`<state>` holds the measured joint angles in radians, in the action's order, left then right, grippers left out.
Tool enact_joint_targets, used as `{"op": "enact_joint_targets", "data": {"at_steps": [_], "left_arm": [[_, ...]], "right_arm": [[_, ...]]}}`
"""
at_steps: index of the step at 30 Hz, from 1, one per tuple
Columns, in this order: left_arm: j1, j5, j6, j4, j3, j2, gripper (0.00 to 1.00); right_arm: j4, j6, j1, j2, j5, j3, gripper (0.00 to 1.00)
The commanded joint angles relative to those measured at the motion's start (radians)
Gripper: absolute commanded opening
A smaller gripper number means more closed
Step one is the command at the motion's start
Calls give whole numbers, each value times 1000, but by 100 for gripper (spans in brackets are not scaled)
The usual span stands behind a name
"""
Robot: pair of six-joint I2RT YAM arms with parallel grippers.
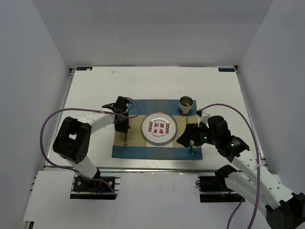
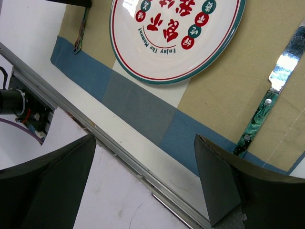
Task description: Set the dinner table for one person
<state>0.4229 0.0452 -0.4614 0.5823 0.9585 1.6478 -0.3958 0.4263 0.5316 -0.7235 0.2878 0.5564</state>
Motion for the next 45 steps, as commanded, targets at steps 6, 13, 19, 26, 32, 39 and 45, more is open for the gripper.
{"op": "enact_joint_targets", "data": {"at_steps": [6,13,19,26,32,39,45], "left_arm": [[36,30,-22,21,-24,-17,0],[45,45,-40,47,-38,-68,0],[54,44,-57,71,-40,-106,0],[63,47,-62,100,-38,-135,0],[73,48,-62,108,-46,-128,0],[82,53,-71,111,-53,-106,0],[82,67,-79,113,-60,-91,15]], "right_arm": [[15,-4,4,15,13,-12,89],[25,-3,5,13,16,-18,89],[18,-3,5,19,14,-15,89],[15,0,4,29,14,-15,89],[14,0,2,35,17,-15,89],[12,3,4,44,17,-21,89],[12,2,4,42,17,-21,89]]}}
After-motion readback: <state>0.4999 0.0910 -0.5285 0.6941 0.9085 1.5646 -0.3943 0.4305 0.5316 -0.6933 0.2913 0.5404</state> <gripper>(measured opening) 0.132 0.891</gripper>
